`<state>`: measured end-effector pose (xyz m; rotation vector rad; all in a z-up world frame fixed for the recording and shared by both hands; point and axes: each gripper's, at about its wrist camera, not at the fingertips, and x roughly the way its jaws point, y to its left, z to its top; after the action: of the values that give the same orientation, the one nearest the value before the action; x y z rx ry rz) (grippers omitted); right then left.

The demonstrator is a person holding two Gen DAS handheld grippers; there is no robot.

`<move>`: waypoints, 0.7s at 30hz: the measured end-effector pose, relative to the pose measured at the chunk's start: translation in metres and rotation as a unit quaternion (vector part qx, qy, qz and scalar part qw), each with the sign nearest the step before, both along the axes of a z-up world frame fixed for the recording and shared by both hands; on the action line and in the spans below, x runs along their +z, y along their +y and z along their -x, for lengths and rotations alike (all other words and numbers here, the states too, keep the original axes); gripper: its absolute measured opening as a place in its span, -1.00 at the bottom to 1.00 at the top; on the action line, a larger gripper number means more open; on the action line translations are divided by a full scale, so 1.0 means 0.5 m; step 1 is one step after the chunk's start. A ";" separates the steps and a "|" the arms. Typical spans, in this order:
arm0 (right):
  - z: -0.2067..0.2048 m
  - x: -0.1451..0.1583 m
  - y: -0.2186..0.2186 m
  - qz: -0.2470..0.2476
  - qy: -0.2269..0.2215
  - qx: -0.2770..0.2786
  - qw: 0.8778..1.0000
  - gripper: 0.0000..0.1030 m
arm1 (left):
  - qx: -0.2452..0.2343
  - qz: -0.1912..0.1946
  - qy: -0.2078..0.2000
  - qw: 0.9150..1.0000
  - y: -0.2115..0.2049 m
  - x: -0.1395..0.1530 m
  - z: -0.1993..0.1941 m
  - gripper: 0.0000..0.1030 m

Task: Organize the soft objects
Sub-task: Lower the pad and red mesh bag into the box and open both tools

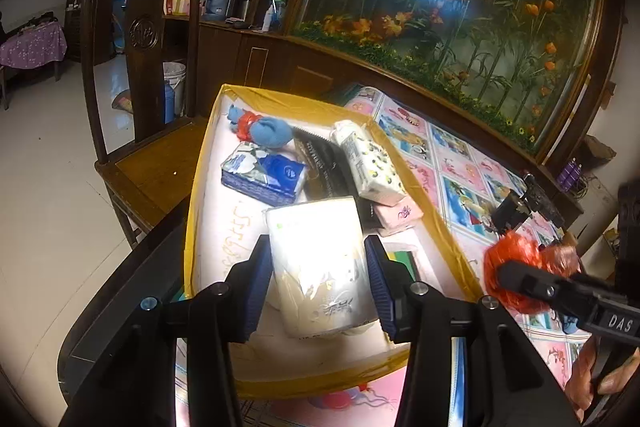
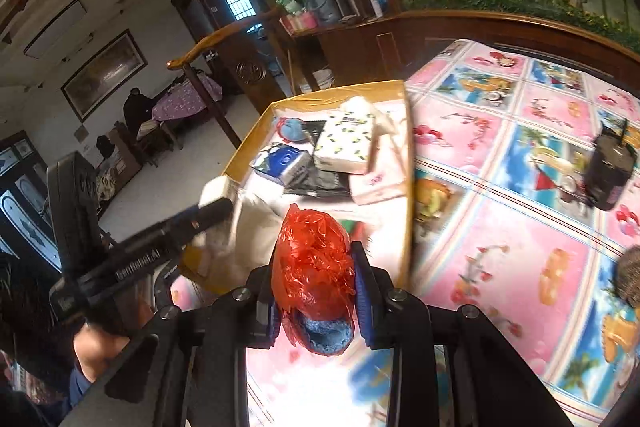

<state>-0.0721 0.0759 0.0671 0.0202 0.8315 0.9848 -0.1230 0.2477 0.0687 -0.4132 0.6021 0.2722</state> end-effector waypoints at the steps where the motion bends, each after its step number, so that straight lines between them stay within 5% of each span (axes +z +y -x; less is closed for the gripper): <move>1: -0.002 0.000 0.019 0.002 0.001 0.004 1.000 -0.38 | -0.001 0.000 0.002 1.000 0.000 -0.004 -0.001 -0.12; 21: -0.066 -0.088 0.220 0.061 0.030 0.008 0.998 -0.37 | 0.021 -0.057 0.045 0.997 -0.024 -0.042 -0.007 -0.12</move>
<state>-0.0390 0.1859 0.0233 -0.0612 0.9467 0.9502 -0.1196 0.2356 0.0479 -0.3044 0.6637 0.3646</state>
